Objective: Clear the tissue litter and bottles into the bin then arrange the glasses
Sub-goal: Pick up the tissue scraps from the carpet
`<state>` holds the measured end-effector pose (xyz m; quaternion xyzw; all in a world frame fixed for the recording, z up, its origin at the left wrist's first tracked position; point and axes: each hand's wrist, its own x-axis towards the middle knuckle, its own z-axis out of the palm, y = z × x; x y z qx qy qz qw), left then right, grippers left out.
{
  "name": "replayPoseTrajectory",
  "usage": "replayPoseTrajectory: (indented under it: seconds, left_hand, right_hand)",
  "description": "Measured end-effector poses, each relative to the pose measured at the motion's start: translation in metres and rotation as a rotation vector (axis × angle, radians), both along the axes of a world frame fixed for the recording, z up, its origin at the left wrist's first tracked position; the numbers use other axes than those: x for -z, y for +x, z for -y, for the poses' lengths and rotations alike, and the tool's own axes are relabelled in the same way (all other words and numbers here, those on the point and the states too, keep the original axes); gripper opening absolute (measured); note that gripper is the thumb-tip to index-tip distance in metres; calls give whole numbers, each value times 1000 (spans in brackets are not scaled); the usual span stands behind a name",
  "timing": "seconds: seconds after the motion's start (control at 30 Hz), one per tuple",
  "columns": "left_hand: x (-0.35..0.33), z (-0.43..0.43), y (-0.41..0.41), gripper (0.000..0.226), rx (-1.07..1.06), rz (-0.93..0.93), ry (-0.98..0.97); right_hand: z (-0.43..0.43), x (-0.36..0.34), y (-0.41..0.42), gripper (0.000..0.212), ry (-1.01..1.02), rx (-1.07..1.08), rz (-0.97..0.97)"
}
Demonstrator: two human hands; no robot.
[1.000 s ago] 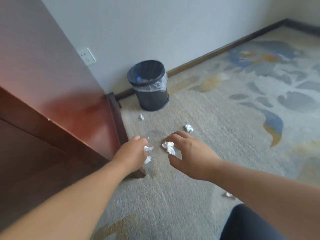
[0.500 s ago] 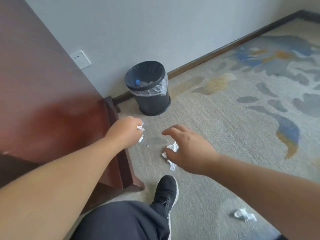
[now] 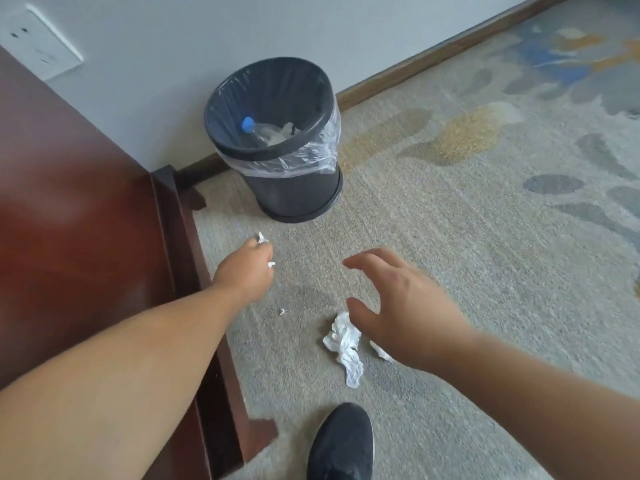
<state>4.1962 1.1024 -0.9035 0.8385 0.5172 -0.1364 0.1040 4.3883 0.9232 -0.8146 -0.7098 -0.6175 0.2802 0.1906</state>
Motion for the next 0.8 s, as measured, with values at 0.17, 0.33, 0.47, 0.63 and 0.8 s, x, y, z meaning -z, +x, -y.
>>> replayPoseTrajectory:
  seconds: [0.17,0.33,0.47,0.63,0.8]
  left_hand:
    - [41,-47,13,13,-50,-56,-16]
    - [69,-73,18,18,-80,-80,-20]
    - [84,-85,18,19,-88,-88,-19]
    - [102,-96,15,39,-135,-128,-88]
    - [119,-92,14,34,-123,-135,-83]
  right_hand:
    - [-37,30,3,50,-45,-3,-29]
    - [-68,48,3,50,-74,-9,-47]
    - [-89,53,7,50,-75,-17,-47]
    - [-112,58,11,49,-50,-15,-49]
    - [-114,65,12,49,-68,-19,-42]
